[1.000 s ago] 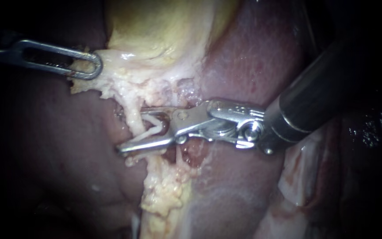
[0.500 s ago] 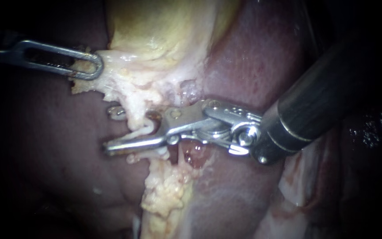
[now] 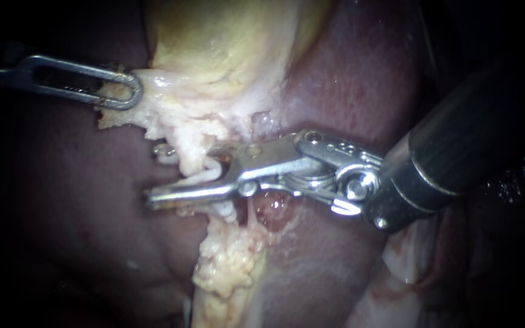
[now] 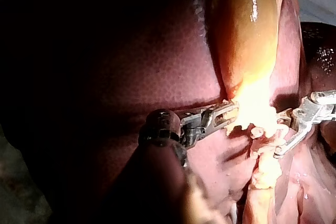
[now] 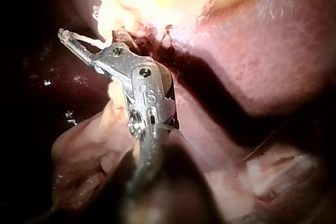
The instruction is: Clipping third clip left tube
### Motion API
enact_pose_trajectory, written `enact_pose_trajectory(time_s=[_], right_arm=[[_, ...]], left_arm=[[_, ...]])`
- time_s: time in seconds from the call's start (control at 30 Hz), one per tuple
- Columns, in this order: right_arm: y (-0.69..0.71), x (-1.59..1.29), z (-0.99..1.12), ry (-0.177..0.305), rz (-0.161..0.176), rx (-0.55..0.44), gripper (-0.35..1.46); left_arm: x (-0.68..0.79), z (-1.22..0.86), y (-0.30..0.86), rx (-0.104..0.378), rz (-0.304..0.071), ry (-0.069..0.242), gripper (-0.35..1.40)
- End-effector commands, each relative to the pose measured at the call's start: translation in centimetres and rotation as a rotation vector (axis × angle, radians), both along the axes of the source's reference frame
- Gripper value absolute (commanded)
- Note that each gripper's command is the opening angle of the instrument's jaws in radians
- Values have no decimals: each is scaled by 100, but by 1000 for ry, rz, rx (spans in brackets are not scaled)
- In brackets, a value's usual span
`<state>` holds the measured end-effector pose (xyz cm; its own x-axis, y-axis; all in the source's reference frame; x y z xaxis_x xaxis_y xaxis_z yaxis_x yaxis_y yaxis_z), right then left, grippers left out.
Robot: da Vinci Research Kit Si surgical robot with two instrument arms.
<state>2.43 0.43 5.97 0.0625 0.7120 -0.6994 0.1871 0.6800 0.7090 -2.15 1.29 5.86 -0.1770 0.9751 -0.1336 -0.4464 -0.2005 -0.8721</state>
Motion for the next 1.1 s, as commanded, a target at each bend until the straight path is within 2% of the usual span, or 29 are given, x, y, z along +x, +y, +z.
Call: enact_pose_trajectory(time_s=[0.03,0.43,0.5,0.67,1.1], right_arm=[[0,-1,1,0,0,0,27],[-1,-5,0,-3,-3,17,-20],[-1,-6,0,-7,-5,40,-35],[-2,-8,1,-27,4,109,-35],[1,-10,4,-27,3,109,-35]], left_arm=[[0,0,0,0,0,0,-35],[0,0,0,0,0,0,-35],[0,0,0,0,0,0,-35],[0,0,0,0,0,0,-35],[0,1,1,0,0,0,-35]])
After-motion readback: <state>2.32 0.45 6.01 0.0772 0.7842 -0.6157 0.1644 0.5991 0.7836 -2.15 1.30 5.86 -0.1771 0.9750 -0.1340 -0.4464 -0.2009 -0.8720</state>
